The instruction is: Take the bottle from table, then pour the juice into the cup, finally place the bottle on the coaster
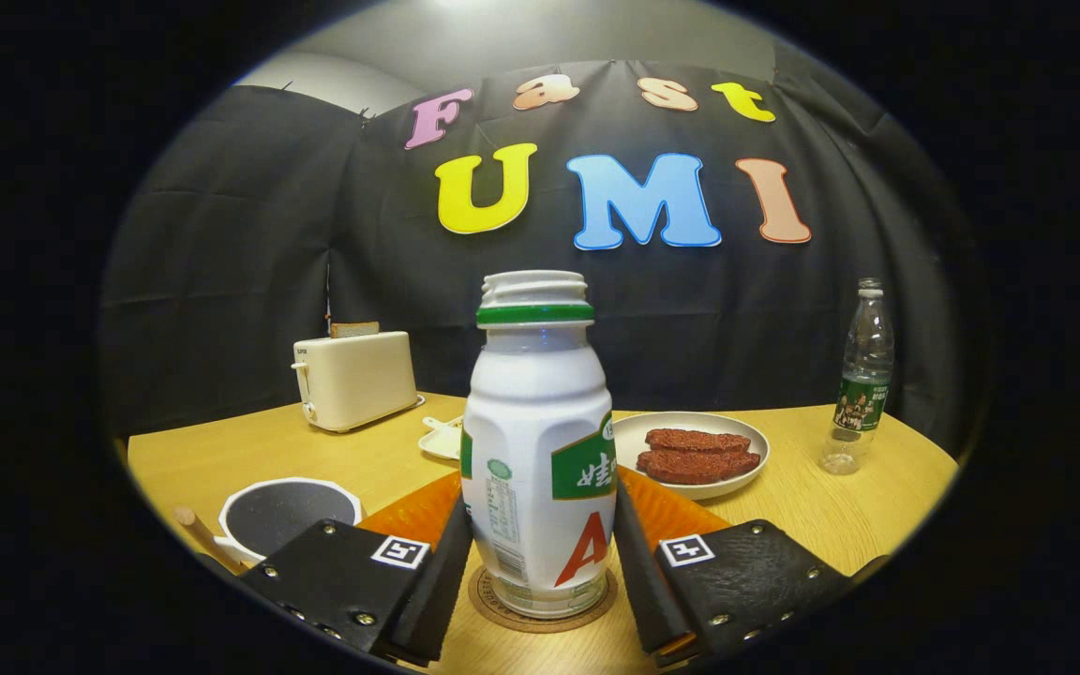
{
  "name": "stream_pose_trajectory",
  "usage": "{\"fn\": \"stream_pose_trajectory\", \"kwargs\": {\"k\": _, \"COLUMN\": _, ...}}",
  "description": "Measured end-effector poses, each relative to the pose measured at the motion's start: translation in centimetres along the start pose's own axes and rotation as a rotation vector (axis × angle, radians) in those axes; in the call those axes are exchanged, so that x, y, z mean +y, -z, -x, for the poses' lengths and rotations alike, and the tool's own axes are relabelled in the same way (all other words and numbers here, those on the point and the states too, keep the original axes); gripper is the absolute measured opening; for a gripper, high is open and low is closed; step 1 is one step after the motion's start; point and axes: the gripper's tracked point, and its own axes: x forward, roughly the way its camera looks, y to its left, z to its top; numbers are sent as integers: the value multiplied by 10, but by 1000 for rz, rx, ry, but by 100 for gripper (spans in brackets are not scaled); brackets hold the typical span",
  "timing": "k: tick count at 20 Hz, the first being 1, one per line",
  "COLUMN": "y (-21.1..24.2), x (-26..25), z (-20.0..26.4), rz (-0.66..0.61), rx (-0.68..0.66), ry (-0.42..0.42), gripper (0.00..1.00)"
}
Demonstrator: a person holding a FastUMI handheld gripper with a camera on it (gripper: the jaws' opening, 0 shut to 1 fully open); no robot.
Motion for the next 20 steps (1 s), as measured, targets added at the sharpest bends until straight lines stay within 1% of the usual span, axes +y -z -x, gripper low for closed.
{"fn": "stream_pose_trajectory", "kwargs": {"k": 3, "y": 0, "x": -3, "z": 0, "rz": 12, "rx": 1, "ry": 13, "gripper": 76}}
{"fn": "stream_pose_trajectory", "kwargs": {"k": 5, "y": -1, "x": -5, "z": 0, "rz": 4, "rx": -3, "ry": 17, "gripper": 85}}
{"fn": "stream_pose_trajectory", "kwargs": {"k": 9, "y": -6, "x": -6, "z": 3, "rz": -9, "rx": -19, "ry": 16, "gripper": 92}}
{"fn": "stream_pose_trajectory", "kwargs": {"k": 10, "y": -11, "x": -6, "z": 4, "rz": -8, "rx": -33, "ry": 15, "gripper": 93}}
{"fn": "stream_pose_trajectory", "kwargs": {"k": 13, "y": -41, "x": -6, "z": 12, "rz": -15, "rx": -112, "ry": 24, "gripper": 93}}
{"fn": "stream_pose_trajectory", "kwargs": {"k": 16, "y": -83, "x": -3, "z": 30, "rz": -23, "rx": -216, "ry": 31, "gripper": 93}}
{"fn": "stream_pose_trajectory", "kwargs": {"k": 17, "y": -98, "x": -1, "z": 36, "rz": -13, "rx": -249, "ry": 31, "gripper": 93}}
{"fn": "stream_pose_trajectory", "kwargs": {"k": 20, "y": -136, "x": 4, "z": 58, "rz": 76, "rx": -334, "ry": 56, "gripper": 92}}
